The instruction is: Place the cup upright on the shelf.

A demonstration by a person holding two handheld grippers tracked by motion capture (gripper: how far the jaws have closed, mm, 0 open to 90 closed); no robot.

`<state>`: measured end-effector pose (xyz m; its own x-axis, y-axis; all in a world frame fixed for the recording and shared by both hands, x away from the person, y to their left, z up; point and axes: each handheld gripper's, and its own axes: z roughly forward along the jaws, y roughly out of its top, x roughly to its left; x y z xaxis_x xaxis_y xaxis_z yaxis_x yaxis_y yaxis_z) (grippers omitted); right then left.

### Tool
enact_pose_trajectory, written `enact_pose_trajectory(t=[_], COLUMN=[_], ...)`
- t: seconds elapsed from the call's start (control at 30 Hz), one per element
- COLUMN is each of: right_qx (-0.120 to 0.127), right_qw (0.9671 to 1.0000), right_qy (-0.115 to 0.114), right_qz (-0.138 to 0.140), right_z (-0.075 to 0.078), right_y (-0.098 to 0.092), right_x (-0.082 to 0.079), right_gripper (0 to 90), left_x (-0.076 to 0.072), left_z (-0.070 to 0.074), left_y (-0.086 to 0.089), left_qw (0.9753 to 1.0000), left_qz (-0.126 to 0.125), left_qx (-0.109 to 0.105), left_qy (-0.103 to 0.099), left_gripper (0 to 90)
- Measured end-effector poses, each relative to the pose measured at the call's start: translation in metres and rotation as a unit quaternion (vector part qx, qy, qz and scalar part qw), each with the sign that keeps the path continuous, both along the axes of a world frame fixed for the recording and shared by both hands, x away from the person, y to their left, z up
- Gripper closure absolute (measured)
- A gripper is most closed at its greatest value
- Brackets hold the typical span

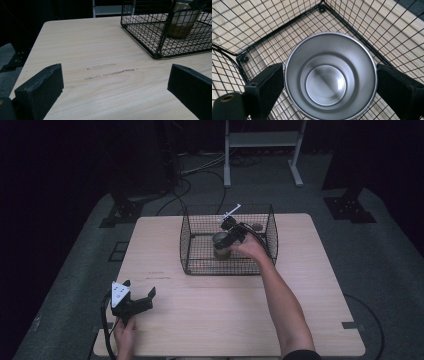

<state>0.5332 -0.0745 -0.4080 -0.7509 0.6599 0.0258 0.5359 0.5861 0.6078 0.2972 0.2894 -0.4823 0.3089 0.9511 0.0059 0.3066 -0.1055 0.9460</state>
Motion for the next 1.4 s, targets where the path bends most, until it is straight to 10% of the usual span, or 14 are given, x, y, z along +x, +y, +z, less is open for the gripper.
enact_pose_trajectory(t=[0.77, 1.4], right_qx=[0.112, 0.134], right_qw=[0.9928, 0.9894], right_qy=[-0.042, -0.042], right_qz=[0.013, 0.038], right_z=[0.054, 0.068], right_y=[-0.032, -0.064], right_x=[-0.031, -0.08], right_gripper=[9.1, 9.2], left_x=[0.0, 0.0], left_z=[0.0, 0.0], left_y=[-0.001, -0.002], left_qw=[1.0, 1.0], left_qz=[-0.002, 0.0], left_qx=[0.003, 0.005], left_qy=[0.001, 0.001], left_gripper=[0.0, 0.0])
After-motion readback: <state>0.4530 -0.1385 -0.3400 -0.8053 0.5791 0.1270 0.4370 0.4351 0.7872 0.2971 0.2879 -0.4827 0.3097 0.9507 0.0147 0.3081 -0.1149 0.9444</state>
